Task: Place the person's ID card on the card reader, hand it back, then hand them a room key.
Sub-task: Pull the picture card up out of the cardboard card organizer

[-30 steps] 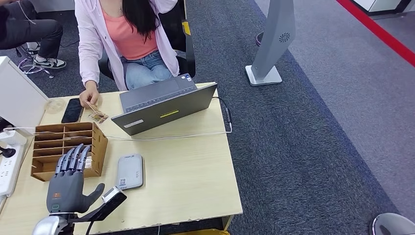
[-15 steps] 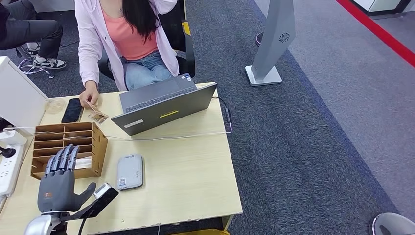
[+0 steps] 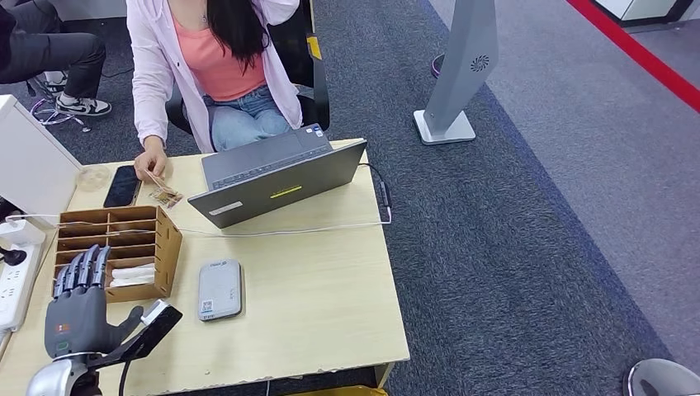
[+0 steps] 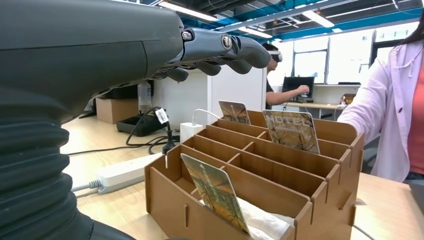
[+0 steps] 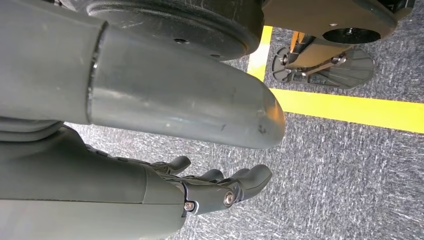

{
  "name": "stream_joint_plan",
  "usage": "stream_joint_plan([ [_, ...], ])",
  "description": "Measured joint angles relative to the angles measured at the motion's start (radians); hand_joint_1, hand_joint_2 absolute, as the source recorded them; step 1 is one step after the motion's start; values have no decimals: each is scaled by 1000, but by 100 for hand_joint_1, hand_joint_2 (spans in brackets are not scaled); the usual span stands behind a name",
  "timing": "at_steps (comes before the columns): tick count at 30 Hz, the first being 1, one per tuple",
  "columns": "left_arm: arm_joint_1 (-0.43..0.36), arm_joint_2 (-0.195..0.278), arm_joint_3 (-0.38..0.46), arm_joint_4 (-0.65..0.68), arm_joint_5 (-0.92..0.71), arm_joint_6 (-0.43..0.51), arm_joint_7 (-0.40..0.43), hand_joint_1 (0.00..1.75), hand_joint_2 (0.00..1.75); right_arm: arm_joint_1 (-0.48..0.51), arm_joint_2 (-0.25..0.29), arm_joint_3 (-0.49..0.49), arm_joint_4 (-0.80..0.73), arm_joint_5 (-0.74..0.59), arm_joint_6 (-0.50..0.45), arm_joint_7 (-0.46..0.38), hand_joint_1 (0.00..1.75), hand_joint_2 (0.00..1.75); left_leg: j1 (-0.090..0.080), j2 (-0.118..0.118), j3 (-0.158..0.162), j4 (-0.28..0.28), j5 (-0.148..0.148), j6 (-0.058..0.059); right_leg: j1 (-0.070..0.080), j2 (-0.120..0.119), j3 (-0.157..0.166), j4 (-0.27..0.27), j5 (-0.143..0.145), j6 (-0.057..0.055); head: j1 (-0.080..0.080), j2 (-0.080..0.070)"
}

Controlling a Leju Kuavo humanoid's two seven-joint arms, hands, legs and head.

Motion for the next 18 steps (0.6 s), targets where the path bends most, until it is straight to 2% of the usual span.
stream_joint_plan([
  [18,0,1,35,23,21,11,-1,0,175,0,0,0,0,17,5,4,0,0,0,0,0,0,0,0,0,0,0,0,0,0,0,0],
])
